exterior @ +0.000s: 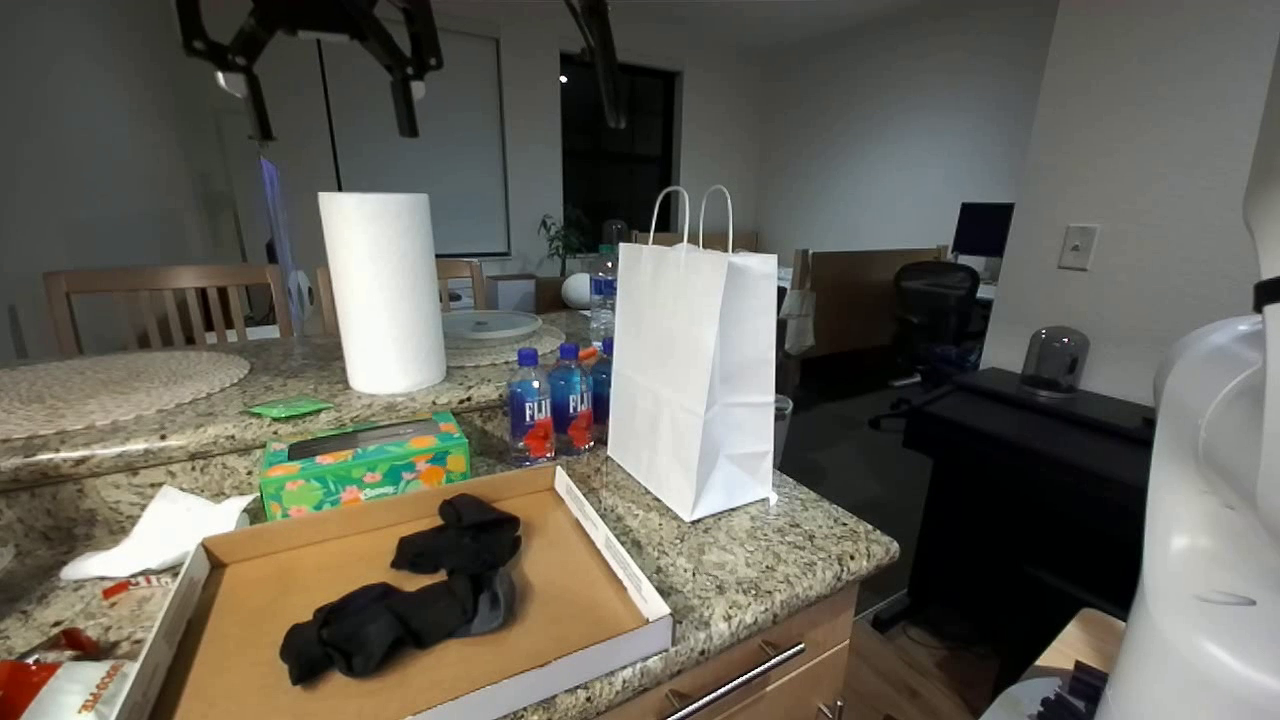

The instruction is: Put the socks in the white bag

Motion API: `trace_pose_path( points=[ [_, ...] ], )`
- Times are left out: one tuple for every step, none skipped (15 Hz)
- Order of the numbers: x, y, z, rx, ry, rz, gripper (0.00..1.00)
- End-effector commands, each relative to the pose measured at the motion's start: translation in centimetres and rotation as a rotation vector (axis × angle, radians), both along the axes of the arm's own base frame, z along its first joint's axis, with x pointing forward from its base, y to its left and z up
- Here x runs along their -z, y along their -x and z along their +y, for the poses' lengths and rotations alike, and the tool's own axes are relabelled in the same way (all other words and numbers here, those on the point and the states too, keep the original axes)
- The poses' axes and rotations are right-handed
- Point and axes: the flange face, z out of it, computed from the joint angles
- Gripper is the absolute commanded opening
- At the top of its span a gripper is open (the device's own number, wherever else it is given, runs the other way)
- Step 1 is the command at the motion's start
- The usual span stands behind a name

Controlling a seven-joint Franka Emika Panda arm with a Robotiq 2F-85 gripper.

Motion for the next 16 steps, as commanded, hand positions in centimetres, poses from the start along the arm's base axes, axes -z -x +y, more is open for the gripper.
trace_pose_path(
  points=[
    [0.6,-0.5,0.3,-0.015,0.008,0.008,1.0],
    [1.8,-1.4,0.5,0.012,0.007,0.01,1.0],
    [3.2,-2.4,0.5,0.019,0.004,0.021,1.0],
    [4.7,-3.4,0.5,0.024,-0.002,0.043,1.0],
    [6.3,-4.5,0.5,0.026,-0.004,0.064,1.0],
    [8.3,-5.8,0.5,0.026,-0.023,0.123,1.0],
    [10.2,-6.9,0.5,0.037,-0.025,0.138,1.0],
    [12.7,-8.3,0.4,0.04,-0.043,0.18,1.0],
    [14.8,-9.5,0.3,0.054,-0.058,0.212,1.0],
    [17.1,-10.4,0.1,0.072,-0.062,0.239,1.0],
    [19.2,-11.2,-0.1,0.097,-0.061,0.27,1.0],
    [21.2,-11.8,-0.6,0.128,-0.043,0.306,1.0],
    [22.6,-12.2,-1.1,0.168,-0.024,0.335,1.0],
    [22.9,-12.6,-1.8,0.202,-0.016,0.348,1.0],
    [22.8,-12.3,-1.1,0.15,-0.007,0.316,1.0],
    [23.8,-12.8,-1.5,0.165,-0.001,0.33,1.0]
  ],
)
